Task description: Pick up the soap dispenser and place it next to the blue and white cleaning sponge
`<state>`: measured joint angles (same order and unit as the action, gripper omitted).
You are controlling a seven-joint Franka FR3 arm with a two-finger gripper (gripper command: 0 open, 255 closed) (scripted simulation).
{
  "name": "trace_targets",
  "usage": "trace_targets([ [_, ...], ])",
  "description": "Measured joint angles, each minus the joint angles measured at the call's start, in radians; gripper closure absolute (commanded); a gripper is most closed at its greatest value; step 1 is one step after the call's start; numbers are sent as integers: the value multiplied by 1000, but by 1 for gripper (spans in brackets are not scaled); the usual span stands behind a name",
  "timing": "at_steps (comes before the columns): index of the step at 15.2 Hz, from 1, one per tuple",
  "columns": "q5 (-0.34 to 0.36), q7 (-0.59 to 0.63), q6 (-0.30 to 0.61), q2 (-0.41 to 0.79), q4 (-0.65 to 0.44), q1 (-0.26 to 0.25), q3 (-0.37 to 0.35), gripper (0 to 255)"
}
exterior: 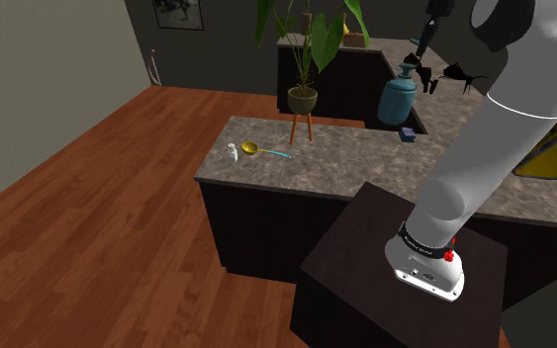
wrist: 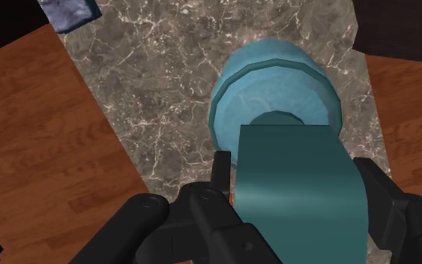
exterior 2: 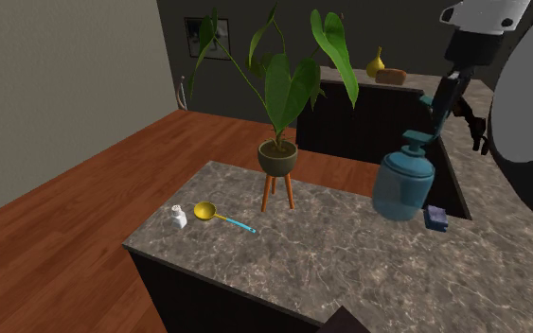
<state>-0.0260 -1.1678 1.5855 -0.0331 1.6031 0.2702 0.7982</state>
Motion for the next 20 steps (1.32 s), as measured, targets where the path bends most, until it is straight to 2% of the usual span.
trace_targets([
  [4,-53,-115,52,72,9,54,56,255],
  [9,-148,-272,89,190,-17,152,107,255],
  [13,-258,-405,77,331,-110,280,117,255],
  [16,-323,-482,88,419,-153,370,106,255],
  [18,-376,-536,71,497,-226,457,89,255],
  [20,-406,-572,68,545,-265,514,77,255],
])
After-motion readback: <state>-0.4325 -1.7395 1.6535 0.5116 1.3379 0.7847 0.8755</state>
